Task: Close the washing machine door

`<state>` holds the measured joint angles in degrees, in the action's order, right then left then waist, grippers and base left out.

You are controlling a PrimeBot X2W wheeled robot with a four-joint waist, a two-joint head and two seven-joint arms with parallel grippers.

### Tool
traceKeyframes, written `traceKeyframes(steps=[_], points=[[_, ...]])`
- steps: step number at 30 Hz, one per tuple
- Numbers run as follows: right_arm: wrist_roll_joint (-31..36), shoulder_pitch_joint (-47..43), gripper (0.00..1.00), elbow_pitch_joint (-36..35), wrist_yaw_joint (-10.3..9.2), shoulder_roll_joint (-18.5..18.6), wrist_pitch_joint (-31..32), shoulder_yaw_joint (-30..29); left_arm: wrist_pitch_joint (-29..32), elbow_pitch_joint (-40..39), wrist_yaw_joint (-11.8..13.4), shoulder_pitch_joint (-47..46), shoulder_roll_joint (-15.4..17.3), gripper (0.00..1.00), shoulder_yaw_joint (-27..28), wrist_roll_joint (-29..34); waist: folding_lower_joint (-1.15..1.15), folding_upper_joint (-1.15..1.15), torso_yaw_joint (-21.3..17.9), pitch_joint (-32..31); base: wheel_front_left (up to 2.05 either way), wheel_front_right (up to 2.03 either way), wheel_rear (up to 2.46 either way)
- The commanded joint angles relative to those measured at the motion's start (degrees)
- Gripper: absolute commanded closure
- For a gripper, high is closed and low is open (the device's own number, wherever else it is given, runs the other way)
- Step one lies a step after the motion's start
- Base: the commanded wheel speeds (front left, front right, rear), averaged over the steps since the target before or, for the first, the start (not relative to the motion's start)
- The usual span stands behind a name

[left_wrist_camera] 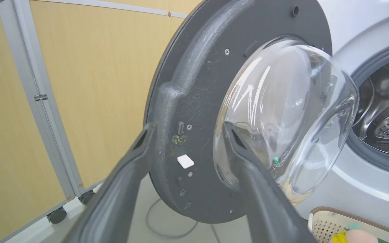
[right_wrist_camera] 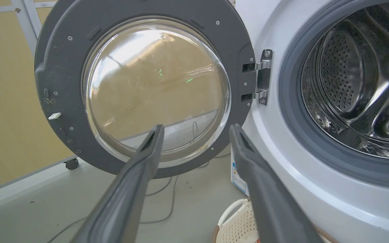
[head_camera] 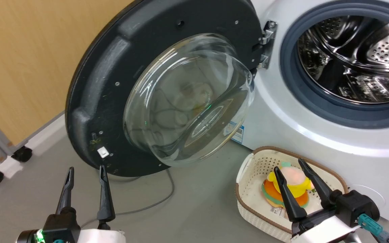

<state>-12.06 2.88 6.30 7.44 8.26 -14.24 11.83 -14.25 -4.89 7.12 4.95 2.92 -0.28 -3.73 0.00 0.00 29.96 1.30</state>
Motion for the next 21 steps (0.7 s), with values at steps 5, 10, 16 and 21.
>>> traceKeyframes(steps=[5,10,16,21], points=[[-0.7,0.9,0.00,0.3,0.05,0.5,-0.8,0.6,-0.7,-0.4,0.3,1.1,0.0,0.00,0.0,-0.2,0.00,0.00,0.8,0.1,0.00,0.00,0.00],[-0.8,0.7,0.00,0.2,0.05,0.4,-0.8,0.5,-0.7,-0.2,0.0,1.1,0.0,0.51,0.0,0.0,0.00,0.00,0.8,0.0,0.00,0.00,0.00],[-0.8,-0.1,0.00,0.0,0.05,0.5,-0.8,0.0,-0.7,-1.8,-1.7,-0.5,0.6,1.00,1.8,-1.8,0.00,0.00,0.9,0.1,0.00,0.00,0.00],[0.0,-1.0,0.00,-0.9,0.05,0.9,-0.8,-1.4,-0.7,-0.5,-5.6,-6.5,4.8,1.00,6.5,-6.3,0.00,0.00,0.9,1.4,0.00,0.00,0.00]])
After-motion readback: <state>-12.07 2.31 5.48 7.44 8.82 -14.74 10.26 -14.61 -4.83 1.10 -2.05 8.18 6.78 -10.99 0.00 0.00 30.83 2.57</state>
